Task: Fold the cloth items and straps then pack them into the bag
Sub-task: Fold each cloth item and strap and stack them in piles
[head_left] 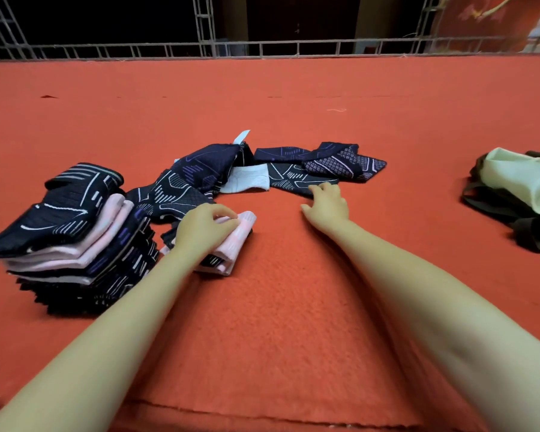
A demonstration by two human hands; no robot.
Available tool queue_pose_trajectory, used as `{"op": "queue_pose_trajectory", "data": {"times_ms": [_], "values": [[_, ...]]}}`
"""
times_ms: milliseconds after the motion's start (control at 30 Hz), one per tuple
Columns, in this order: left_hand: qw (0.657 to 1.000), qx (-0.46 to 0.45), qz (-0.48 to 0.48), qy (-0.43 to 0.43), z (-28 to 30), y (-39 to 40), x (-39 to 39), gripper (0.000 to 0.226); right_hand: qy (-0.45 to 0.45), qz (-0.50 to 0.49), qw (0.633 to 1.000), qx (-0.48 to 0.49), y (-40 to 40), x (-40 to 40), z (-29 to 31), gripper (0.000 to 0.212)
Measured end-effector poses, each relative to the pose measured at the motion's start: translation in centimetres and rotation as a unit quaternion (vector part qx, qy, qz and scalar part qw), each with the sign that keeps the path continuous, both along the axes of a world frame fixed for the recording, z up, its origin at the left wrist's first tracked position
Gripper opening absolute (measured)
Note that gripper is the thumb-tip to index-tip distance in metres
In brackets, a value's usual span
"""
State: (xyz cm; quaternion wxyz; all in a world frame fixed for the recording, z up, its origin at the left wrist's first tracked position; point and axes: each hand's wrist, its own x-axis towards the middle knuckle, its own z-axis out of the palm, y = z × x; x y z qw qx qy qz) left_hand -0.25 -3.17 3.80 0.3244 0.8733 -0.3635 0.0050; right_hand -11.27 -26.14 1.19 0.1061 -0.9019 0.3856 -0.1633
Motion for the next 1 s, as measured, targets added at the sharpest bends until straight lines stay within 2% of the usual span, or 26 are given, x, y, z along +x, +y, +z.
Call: {"op": "queue_pose_trajectory", "data": {"times_ms": [67, 233, 367, 500, 567, 733, 833, 1000], "values": [[0.999, -0.044, 0.017, -0.019, -0.9, 0.3, -0.4, 0.014, 0.029, -0.026, 0.999, 0.002, -2.0, 0.7, -0.5, 0.055], [0.997, -0.041, 0.018, -0.057, -2.3, 0.1, 0.4, 0.02, -0.002, -0.043, 0.998, -0.047, -3.9, 1.6, -0.7, 0.027], [0.996, -0.018, 0.025, -0.083, -2.3, -0.2, 0.2, 0.025, -0.028, -0.041, 0.998, -0.032, -3.7, 0.0, 0.1, 0.027], [0.995, 0.013, 0.018, -0.093, -2.0, -0.2, -0.3, 0.023, -0.033, 0.001, 0.997, -0.068, -0.7, -2.6, 1.6, 0.027], [0.995, 0.006, 0.015, -0.097, -1.9, 0.0, -0.7, 0.022, -0.08, 0.014, 0.995, -0.054, 1.0, -4.1, 2.8, 0.026], [0.991, -0.042, -0.013, -0.125, -0.2, 0.0, -3.8, 0.023, -0.245, 0.017, 0.967, 0.072, 3.1, -8.2, 6.9, 0.02], [0.99, -0.074, -0.055, -0.102, 1.8, -1.4, -7.6, 0.031, -0.271, 0.009, 0.959, 0.085, 4.2, -10.9, 9.0, 0.022], [0.979, -0.119, -0.162, 0.014, 4.1, -2.8, -12.4, 0.071, -0.27, 0.086, 0.955, 0.086, 5.6, -14.2, 10.7, 0.022]]}}
